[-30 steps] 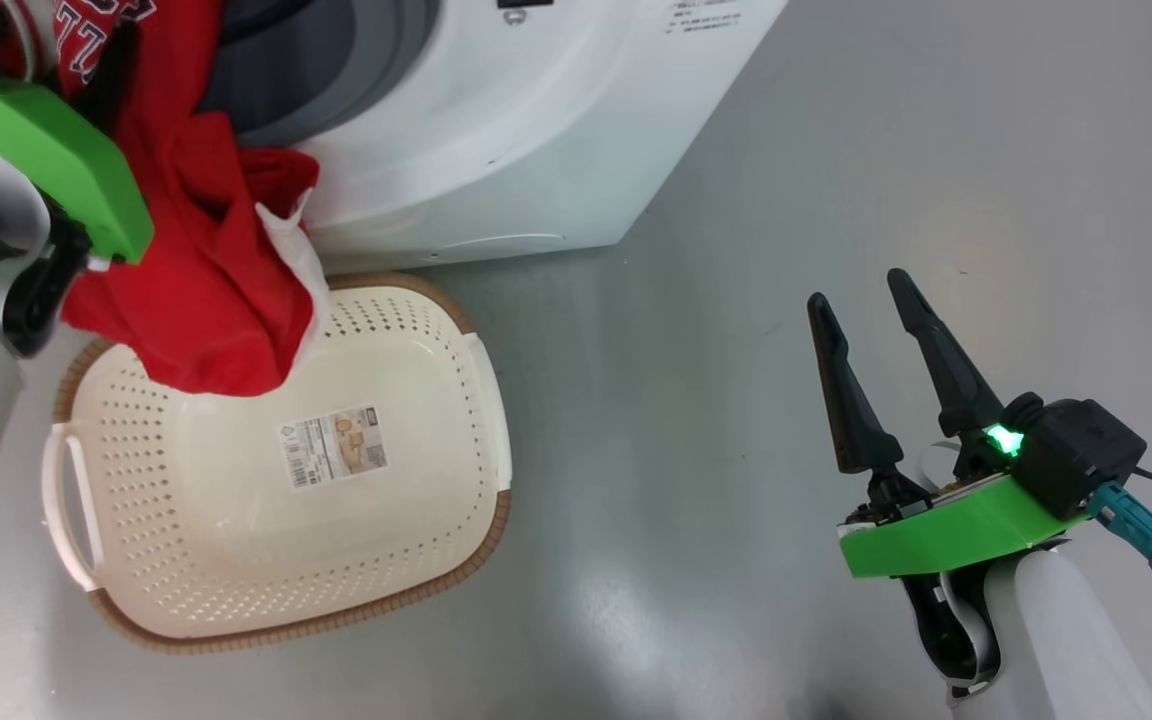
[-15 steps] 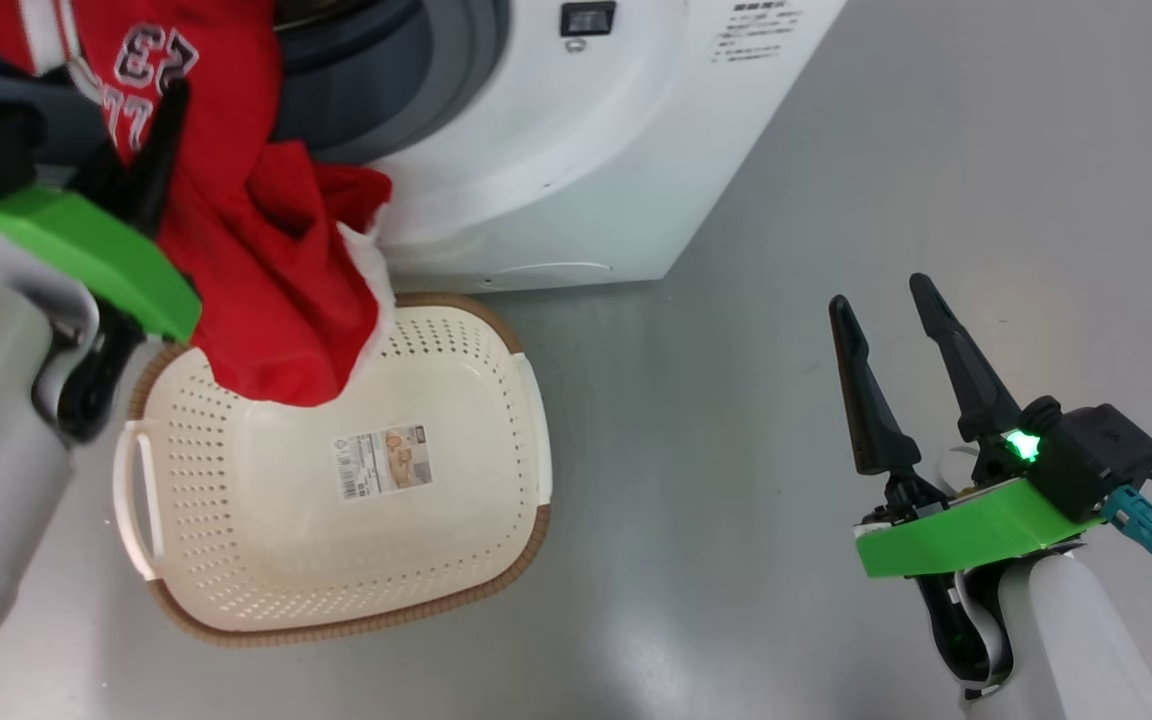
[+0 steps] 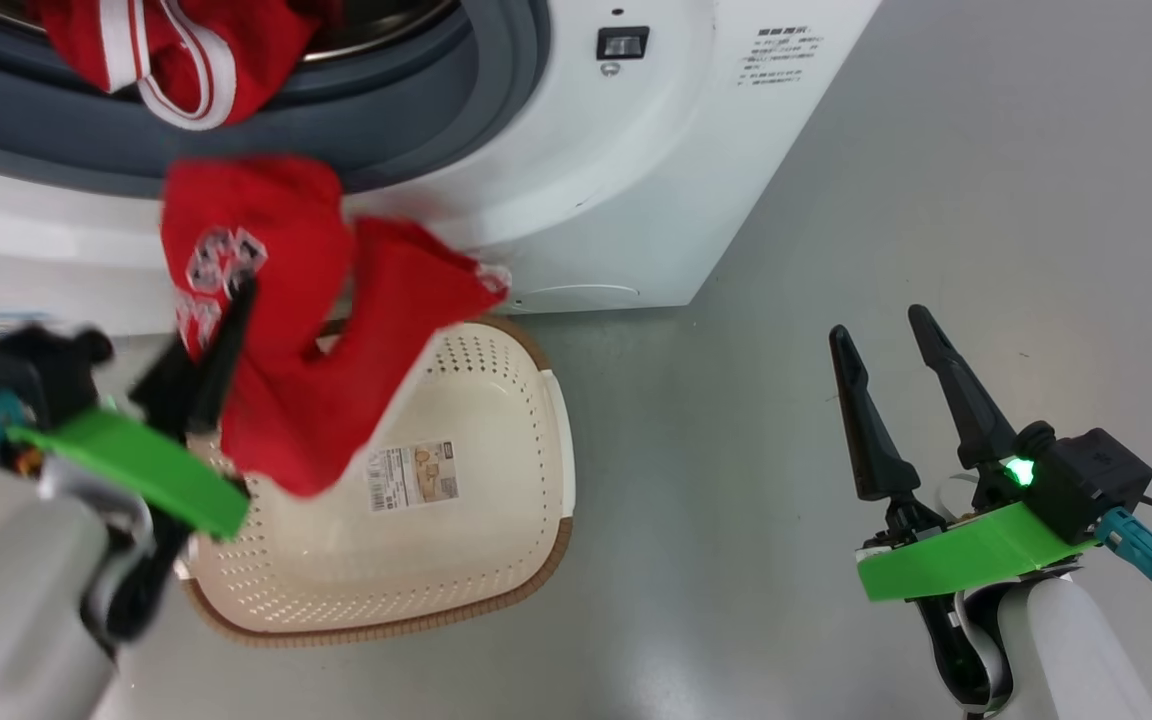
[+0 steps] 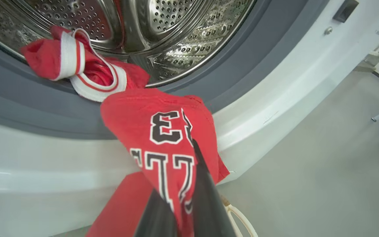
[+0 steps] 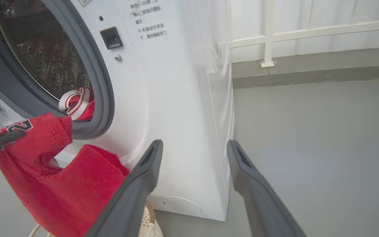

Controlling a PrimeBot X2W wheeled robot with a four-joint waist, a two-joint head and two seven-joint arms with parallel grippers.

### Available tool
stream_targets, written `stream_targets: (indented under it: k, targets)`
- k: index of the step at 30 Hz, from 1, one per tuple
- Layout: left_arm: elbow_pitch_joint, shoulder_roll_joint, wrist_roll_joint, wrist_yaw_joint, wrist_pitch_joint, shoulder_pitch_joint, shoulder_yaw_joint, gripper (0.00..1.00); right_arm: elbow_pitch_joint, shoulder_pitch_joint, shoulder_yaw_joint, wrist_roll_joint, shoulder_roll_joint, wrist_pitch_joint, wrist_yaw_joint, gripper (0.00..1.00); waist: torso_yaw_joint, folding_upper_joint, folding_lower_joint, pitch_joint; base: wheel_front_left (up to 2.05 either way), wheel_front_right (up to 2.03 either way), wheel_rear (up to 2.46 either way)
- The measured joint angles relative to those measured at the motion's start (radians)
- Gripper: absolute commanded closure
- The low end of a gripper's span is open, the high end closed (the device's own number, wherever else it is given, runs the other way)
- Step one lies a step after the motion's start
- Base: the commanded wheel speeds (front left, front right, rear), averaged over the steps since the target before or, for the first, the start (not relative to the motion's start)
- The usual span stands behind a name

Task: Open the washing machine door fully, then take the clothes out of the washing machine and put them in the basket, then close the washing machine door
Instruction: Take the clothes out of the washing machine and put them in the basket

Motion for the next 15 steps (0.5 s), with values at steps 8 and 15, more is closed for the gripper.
stream_targets:
  k: [8, 15]
  targets:
    - [-0.058, 0.002, 0.009, 0.018, 0.0, 0.17, 0.026, 1.0, 0.0, 0.0, 0.0, -0.008, 0.0, 0.0, 0.0, 0.0, 0.006, 0.0, 0.0001, 0.003, 0.0, 0.0, 0.0]
    - [0.056, -0.048, 0.025, 0.003, 0.0, 0.184, 0.007, 1.0, -0.002, 0.0, 0.002, -0.01, 0.0, 0.0, 0.0, 0.0, 0.005, 0.0, 0.0, 0.027, 0.0, 0.0, 0.0]
